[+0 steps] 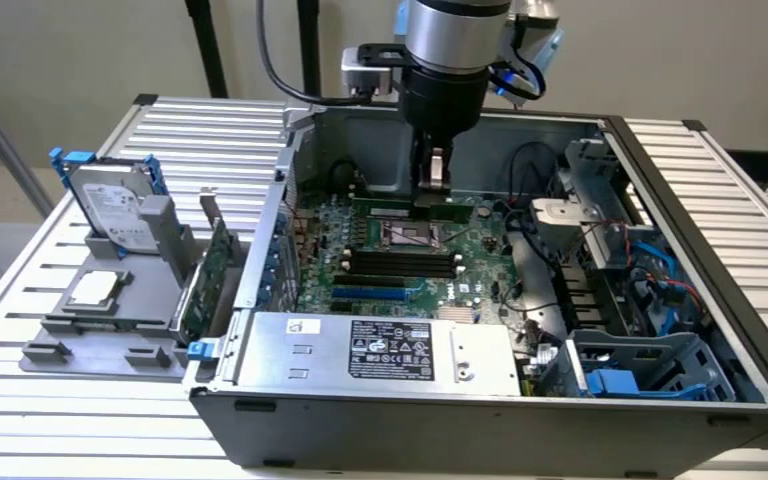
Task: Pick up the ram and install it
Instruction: 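Insert the ram into the slot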
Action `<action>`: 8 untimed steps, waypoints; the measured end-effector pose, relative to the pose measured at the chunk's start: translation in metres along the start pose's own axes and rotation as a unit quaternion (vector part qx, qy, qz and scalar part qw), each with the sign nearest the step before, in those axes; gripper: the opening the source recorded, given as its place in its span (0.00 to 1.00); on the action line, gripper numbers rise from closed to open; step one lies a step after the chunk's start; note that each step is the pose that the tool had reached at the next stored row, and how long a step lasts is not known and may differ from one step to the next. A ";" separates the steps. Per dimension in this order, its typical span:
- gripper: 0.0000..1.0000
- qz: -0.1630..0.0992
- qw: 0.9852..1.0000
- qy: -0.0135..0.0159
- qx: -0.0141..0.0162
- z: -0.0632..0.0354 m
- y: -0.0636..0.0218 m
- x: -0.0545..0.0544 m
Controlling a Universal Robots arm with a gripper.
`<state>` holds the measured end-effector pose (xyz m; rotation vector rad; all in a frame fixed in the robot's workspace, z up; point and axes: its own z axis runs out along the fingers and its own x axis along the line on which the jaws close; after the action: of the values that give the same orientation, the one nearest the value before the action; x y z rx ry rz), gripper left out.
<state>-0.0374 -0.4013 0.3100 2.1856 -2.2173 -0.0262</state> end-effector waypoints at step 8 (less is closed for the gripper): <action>0.14 0.000 1.000 0.000 0.000 0.0144 -0.0026 0.000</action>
<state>-0.0353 -0.4013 0.2955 2.1858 -2.2172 -0.0263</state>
